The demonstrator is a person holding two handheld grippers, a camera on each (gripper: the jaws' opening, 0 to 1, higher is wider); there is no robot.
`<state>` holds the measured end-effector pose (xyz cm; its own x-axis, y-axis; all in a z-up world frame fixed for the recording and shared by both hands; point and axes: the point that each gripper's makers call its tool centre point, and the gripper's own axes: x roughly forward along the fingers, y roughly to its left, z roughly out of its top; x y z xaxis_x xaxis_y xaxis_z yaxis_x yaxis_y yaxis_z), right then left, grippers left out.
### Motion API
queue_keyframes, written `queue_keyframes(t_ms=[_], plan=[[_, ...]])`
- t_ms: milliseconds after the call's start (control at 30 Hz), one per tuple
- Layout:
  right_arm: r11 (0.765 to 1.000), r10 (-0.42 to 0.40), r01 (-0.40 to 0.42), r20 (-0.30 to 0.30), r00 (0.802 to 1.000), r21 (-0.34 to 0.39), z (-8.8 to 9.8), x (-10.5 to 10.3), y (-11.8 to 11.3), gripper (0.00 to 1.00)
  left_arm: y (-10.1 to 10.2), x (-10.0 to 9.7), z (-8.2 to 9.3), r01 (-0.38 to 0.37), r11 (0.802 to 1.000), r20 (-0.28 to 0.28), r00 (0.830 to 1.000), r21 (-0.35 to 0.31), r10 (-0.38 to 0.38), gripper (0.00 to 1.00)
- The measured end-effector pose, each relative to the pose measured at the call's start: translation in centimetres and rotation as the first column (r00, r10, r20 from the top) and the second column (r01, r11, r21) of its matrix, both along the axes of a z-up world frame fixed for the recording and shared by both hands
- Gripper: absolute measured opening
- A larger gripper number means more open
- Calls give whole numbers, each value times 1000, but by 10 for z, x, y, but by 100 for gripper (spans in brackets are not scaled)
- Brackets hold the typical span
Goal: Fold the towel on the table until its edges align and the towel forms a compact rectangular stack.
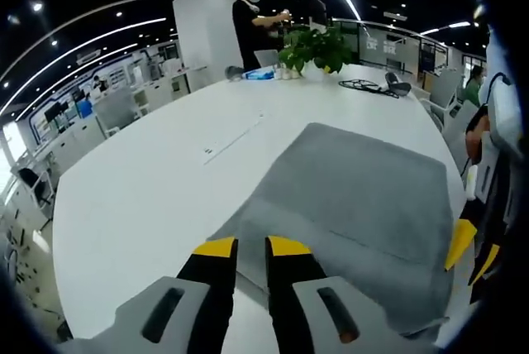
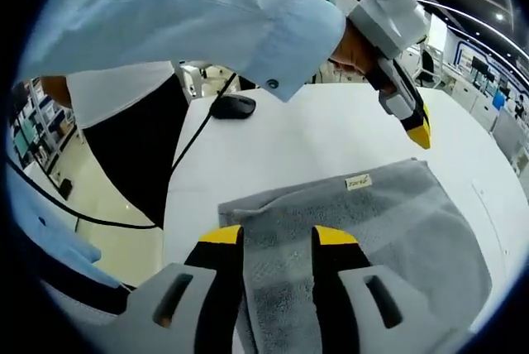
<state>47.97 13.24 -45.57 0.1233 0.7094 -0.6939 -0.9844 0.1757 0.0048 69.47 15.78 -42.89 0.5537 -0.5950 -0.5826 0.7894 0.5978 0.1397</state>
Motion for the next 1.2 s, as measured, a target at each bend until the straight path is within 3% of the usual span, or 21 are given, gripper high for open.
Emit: queue_keyframes(t_ms=[233, 467, 1200], plan=[[999, -42, 42, -2, 999, 23, 1, 8, -8, 43, -6, -6, 3, -9, 1000, 2, 1000, -2, 9, 16], [990, -122, 121, 23, 992, 68, 5, 30, -22, 67, -7, -13, 2, -36, 999, 1, 999, -15, 36, 18], [969, -229, 226, 24, 973, 98, 15, 75, -87, 70, -11, -33, 3, -130, 990, 3, 992, -47, 130, 27]])
